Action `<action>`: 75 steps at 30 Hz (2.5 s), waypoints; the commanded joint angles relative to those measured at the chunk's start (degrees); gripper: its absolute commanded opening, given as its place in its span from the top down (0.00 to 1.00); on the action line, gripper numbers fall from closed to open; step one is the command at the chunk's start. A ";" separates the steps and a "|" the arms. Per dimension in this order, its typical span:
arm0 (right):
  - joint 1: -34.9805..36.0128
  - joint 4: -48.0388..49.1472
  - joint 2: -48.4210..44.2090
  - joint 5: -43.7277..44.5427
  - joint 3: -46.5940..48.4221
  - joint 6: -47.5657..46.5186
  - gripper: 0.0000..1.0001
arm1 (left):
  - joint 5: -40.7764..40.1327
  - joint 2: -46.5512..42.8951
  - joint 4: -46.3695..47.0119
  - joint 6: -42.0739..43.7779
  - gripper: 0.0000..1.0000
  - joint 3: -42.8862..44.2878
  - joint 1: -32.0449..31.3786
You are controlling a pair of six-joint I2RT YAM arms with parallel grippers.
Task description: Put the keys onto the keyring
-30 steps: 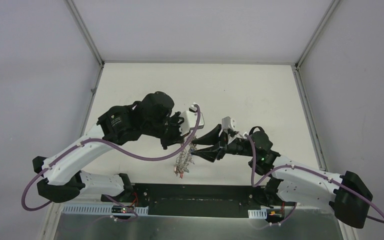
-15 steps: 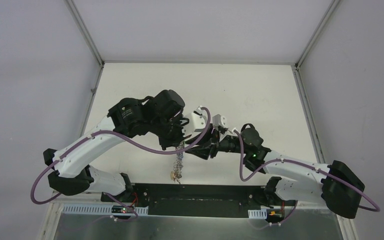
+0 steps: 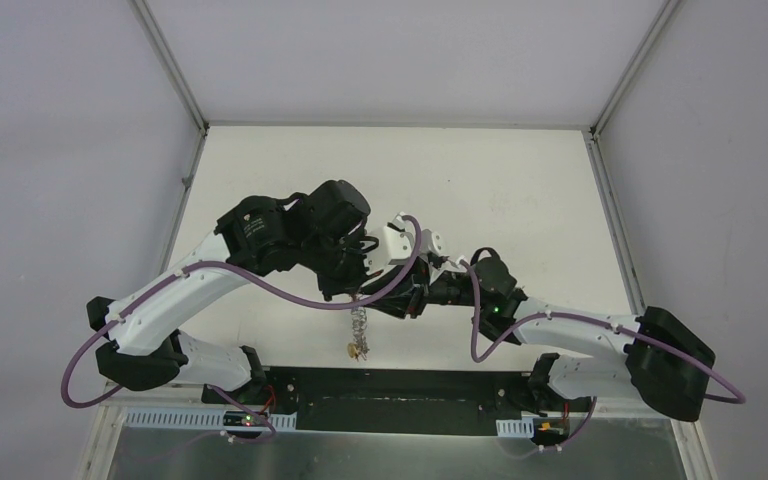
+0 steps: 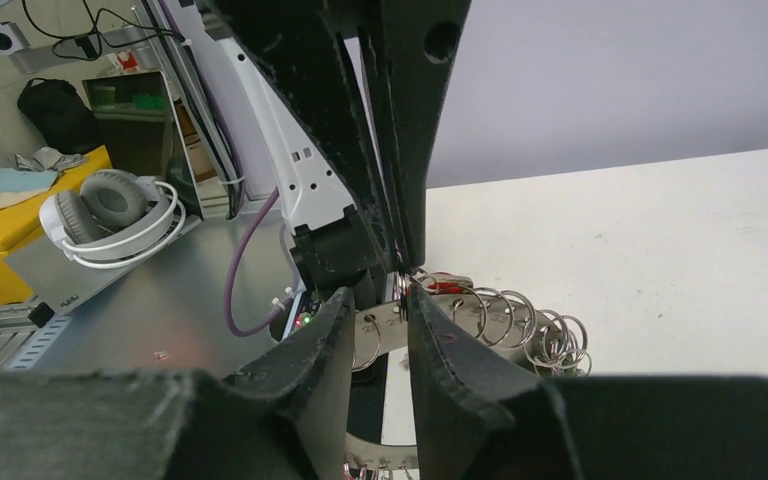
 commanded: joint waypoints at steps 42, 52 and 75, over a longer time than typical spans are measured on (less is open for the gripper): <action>-13.15 3.92 -13.79 -9.04 -7.13 8.56 1.00 | 30.91 -28.88 66.24 -27.29 0.27 -49.25 16.90; -14.09 4.00 -15.88 -13.83 -6.78 11.05 1.00 | 34.76 -33.45 86.70 -27.17 0.31 -62.42 17.54; -14.05 5.37 -12.97 -15.60 -4.80 12.73 1.00 | 30.82 -31.61 92.76 -20.41 0.46 -65.70 15.30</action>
